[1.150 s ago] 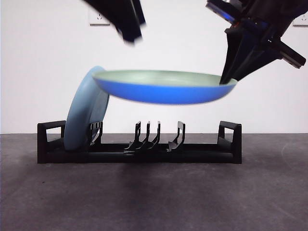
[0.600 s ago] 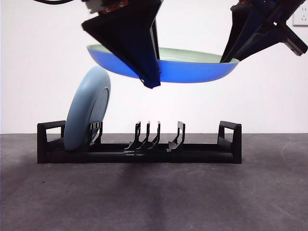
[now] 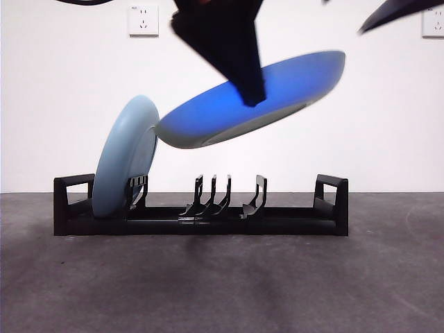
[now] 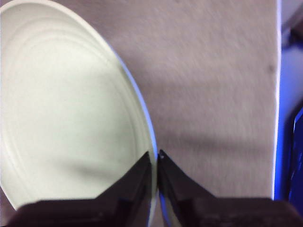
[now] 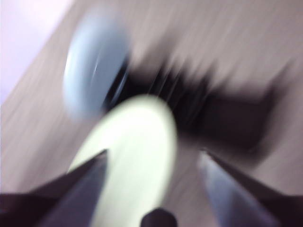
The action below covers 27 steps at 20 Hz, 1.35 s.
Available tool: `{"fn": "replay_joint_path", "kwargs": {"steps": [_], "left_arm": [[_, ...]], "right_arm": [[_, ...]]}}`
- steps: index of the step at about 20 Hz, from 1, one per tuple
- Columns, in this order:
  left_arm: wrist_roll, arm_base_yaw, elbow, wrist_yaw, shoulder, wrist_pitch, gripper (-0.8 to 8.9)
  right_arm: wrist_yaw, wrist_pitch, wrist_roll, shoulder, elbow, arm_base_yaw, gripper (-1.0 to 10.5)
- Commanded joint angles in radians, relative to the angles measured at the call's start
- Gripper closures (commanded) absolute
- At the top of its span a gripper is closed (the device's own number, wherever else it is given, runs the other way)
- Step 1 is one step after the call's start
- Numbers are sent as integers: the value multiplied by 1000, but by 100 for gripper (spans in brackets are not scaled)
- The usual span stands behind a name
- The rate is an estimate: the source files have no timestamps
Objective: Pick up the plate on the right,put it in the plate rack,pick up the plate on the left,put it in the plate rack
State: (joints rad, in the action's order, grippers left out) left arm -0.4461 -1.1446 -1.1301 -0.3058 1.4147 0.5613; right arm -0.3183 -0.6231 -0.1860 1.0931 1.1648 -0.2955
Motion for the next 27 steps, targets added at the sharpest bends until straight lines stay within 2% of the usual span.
{"fn": "replay_joint_path", "kwargs": {"steps": [1,5,7,9,18,27], "left_arm": [[111,41,5,72,4,-82,822],[290,202,5,373,4,-307,822],[411,293,5,524,4,-439,822],[524,368,5,599,4,-567,822],[733,511,3,667,55,-826,822],[794,565,3,726,189,-901,822]], "right_arm": [[108,40,12,-82,2,8,570],[260,58,24,-200,2,7,571],[275,52,23,-230,2,7,572],[274,34,23,-248,2,7,572],[273,12,19,-249,2,7,572],[274,14,19,-241,2,7,572]]}}
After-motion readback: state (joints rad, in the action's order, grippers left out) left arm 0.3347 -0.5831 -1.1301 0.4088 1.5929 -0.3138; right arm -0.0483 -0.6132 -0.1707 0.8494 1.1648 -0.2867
